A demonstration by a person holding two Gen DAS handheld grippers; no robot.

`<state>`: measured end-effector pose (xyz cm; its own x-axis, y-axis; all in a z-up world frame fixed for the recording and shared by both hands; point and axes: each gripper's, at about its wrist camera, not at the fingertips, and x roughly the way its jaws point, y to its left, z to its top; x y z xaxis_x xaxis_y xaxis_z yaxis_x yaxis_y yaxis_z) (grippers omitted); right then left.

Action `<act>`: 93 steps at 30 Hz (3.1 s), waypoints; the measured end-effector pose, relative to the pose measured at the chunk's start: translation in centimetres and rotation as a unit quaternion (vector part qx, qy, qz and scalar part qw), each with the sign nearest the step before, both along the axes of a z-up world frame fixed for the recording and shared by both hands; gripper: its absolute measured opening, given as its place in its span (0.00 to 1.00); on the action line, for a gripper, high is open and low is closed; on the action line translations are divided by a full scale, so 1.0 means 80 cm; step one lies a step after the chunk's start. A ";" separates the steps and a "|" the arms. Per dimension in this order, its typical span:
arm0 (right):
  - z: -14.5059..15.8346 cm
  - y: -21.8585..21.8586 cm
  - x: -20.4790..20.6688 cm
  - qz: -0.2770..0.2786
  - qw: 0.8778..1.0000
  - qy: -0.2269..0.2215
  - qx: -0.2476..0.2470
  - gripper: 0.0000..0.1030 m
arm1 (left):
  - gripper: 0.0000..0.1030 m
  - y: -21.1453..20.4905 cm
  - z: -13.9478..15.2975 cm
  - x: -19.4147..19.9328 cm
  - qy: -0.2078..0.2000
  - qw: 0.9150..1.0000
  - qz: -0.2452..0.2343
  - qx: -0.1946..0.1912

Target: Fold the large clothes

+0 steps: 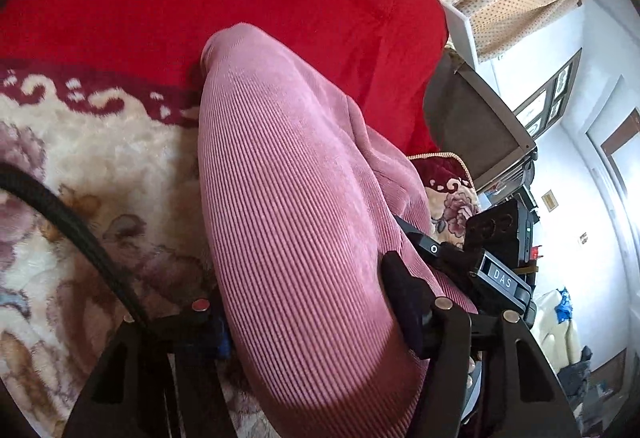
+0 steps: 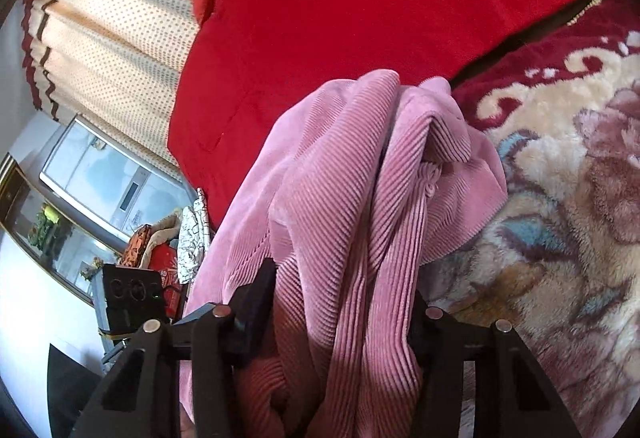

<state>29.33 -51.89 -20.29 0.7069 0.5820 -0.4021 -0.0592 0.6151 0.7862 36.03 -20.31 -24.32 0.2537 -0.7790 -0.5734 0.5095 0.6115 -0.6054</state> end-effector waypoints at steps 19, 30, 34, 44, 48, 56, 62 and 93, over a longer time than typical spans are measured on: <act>0.070 0.052 -0.058 0.022 0.997 -0.075 -0.021 0.51 | 0.62 0.054 0.069 -0.064 -0.069 0.997 0.033 -0.003; 0.075 0.085 -0.082 0.037 0.996 -0.074 -0.035 0.51 | 0.62 0.061 0.078 -0.081 -0.070 0.997 0.041 0.013; 0.069 0.093 -0.084 0.043 0.996 -0.064 -0.042 0.51 | 0.62 0.054 0.073 -0.079 -0.063 0.997 0.042 0.021; 0.042 0.115 -0.076 0.054 0.996 -0.031 -0.066 0.51 | 0.62 0.053 0.038 -0.072 -0.035 0.997 0.042 0.054; 0.027 0.113 -0.072 0.052 0.996 -0.017 -0.072 0.51 | 0.63 0.048 0.018 -0.069 -0.021 0.996 0.043 0.081; -0.011 0.102 -0.066 0.056 0.996 0.005 -0.072 0.57 | 0.71 0.052 -0.015 -0.068 0.008 0.992 0.050 0.112; -0.013 0.099 -0.064 0.049 0.996 0.031 -0.071 0.67 | 0.79 0.057 -0.022 -0.065 0.021 0.991 0.063 0.117; 0.040 0.077 -0.043 -0.011 0.998 0.016 -0.055 0.46 | 0.85 0.059 0.025 -0.107 -0.087 0.970 0.101 0.202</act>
<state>25.85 -45.77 -17.11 0.7051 0.5173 -0.4850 -0.0199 0.6982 0.7156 27.47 -15.56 -22.35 0.4988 -0.4232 -0.7564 0.4274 0.8793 -0.2102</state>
